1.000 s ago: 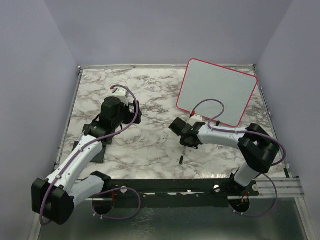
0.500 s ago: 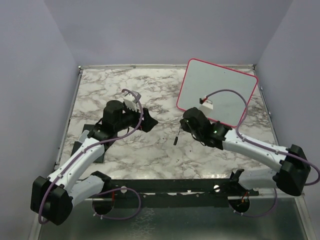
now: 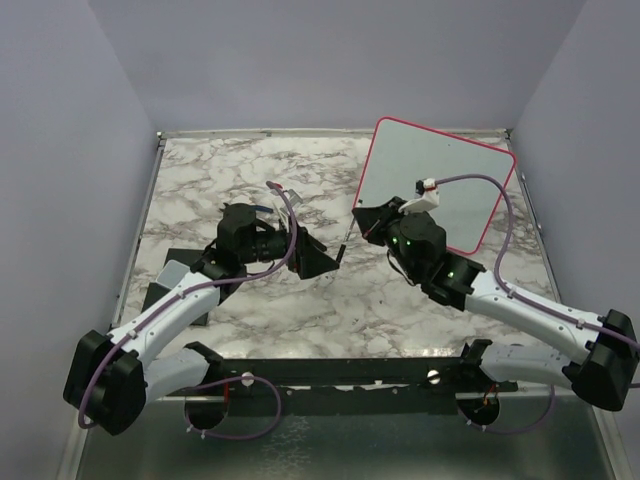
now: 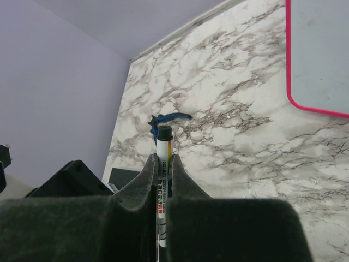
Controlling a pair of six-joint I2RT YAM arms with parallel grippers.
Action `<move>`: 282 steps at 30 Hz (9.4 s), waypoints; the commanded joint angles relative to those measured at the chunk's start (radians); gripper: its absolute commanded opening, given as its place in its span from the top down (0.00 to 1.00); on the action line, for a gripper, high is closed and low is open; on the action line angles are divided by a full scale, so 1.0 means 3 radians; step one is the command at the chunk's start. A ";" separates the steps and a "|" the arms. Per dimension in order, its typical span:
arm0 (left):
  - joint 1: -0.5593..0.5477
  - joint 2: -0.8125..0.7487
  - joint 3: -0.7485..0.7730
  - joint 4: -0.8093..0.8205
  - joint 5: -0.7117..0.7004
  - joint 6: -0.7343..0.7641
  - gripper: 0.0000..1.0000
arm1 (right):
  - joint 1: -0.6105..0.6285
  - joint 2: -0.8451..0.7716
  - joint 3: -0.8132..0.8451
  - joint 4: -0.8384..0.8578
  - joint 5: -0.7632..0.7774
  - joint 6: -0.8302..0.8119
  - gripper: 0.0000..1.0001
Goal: Write a sentence on the whiteboard
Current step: Pass from the right arm to the left, then open the pen cap from the whiteboard marker, then place the pen cap at the center of the board, then write a sentence on the whiteboard.
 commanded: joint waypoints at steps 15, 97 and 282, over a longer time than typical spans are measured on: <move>-0.0237 0.0071 0.0182 -0.0647 -0.1003 0.0391 0.33 | 0.0108 0.0463 0.0547 -0.0671 0.0325 0.0290 0.99; -0.0260 -0.0153 -0.0055 0.0489 0.0660 -0.0098 1.00 | -0.1068 -0.0341 -0.0681 0.2042 -0.3976 0.0079 0.52; 0.0035 0.0194 0.0421 -0.1557 -0.2660 0.0679 0.01 | -0.1430 0.2216 0.0862 0.3162 -0.0347 -0.3417 0.99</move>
